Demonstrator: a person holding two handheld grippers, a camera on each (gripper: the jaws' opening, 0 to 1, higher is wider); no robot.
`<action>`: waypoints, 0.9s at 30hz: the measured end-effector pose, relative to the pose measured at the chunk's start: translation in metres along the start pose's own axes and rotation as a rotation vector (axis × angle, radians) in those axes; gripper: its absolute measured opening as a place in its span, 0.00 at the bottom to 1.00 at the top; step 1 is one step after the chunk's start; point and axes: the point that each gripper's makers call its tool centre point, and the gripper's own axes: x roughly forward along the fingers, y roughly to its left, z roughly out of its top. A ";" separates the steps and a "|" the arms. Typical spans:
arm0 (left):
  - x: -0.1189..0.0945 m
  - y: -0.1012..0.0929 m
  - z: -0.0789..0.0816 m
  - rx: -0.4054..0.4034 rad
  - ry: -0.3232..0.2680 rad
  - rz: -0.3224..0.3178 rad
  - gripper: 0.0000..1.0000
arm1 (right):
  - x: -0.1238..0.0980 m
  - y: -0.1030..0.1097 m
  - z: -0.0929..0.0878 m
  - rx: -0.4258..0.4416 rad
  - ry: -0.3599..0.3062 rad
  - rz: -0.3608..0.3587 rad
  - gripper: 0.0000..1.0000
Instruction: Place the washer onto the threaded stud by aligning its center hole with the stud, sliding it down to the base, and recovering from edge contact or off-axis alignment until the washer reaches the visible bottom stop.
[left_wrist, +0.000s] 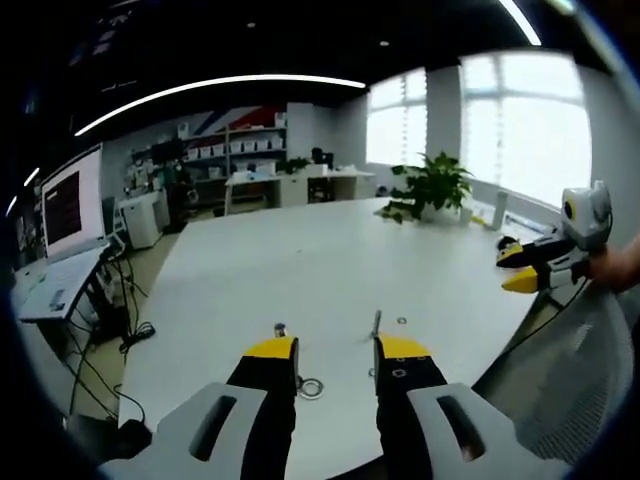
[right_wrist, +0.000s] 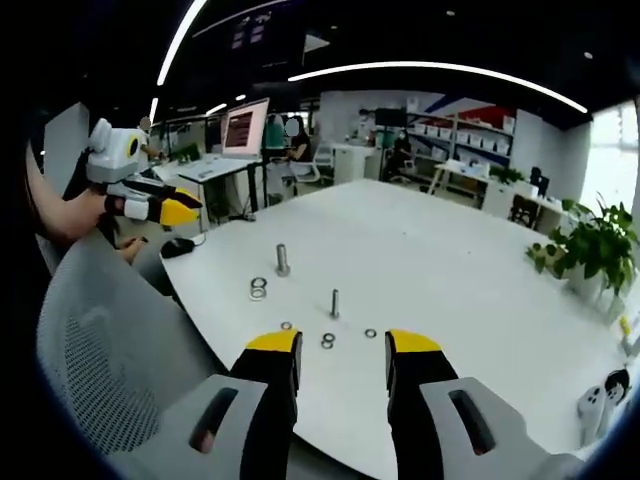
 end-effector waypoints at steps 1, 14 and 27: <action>0.000 0.000 0.000 -0.002 0.001 0.000 0.28 | 0.001 0.000 -0.002 -0.005 0.008 0.004 0.35; 0.001 -0.001 -0.007 0.001 0.030 -0.005 0.28 | 0.001 0.001 -0.006 -0.011 0.028 0.000 0.35; 0.005 -0.006 -0.017 0.022 0.088 -0.021 0.29 | 0.000 -0.002 -0.003 -0.004 0.012 -0.008 0.35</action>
